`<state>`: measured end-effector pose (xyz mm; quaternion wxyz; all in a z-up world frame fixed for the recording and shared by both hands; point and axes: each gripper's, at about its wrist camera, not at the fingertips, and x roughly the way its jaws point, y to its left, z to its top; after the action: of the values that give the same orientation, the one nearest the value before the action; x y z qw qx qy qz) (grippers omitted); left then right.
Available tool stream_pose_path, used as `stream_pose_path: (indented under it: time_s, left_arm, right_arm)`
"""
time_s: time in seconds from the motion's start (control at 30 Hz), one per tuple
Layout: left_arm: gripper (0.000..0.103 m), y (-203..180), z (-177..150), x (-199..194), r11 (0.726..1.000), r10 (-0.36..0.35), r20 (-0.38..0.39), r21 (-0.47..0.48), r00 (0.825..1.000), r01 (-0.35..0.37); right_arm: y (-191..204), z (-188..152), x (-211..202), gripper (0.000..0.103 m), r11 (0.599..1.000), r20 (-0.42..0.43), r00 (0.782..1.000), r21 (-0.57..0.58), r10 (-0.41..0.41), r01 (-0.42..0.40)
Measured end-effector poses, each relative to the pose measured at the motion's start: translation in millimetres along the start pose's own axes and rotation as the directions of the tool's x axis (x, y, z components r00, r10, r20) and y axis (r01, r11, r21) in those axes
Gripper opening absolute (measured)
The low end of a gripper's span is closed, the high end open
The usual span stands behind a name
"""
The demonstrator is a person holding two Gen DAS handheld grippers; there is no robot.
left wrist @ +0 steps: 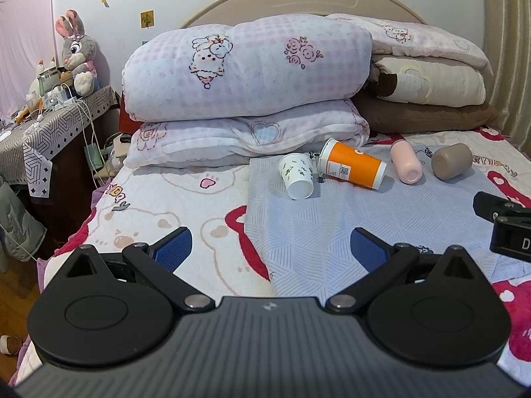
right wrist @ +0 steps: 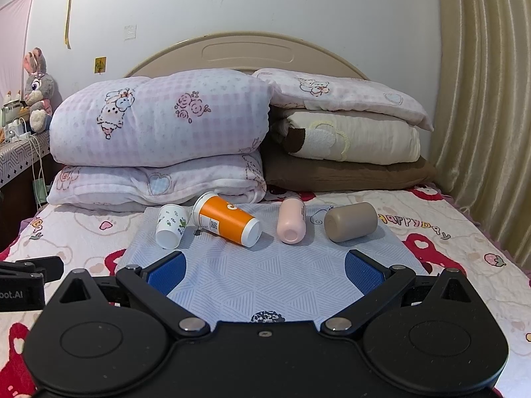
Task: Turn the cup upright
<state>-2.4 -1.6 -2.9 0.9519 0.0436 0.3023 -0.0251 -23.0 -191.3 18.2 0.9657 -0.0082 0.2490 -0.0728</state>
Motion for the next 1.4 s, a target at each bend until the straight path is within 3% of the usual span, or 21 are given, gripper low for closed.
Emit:
stream_pose_path:
  time_s: [0.77, 0.9, 1.13, 1.3, 1.4]
  left_arm:
    - [0.103, -1, -2, 4, 1.000, -0.012, -0.027, 0.027, 1.000, 0.013]
    - [0.103, -6, 13, 0, 0.996, -0.014, -0.015, 0.086, 1.000, 0.015]
    - [0.103, -10, 60, 4, 0.987, -0.028, 0.047, 0.162, 0.999, 0.020]
    - [0.103, -3, 91, 42, 0.992, -0.067, 0.000, 0.102, 0.998, 0.067]
    - [0.103, -2, 104, 70, 0.992, -0.093, -0.038, 0.079, 0.995, 0.096]
  right_arm:
    - [3, -2, 3, 0.103, 1.000, -0.024, 1.000, -0.009, 0.011, -0.011]
    - [-3, 6, -1, 0.103, 0.995, -0.010, 0.995, 0.007, 0.102, -0.102]
    - [-11, 26, 7, 0.103, 0.949, 0.023, 0.951, -0.067, 0.310, -0.308]
    - [-5, 48, 29, 0.103, 0.889, -0.019, 0.908, -0.192, 0.419, -0.415]
    - [3, 57, 49, 0.103, 0.829, -0.077, 0.867, -0.263, 0.492, -0.493]
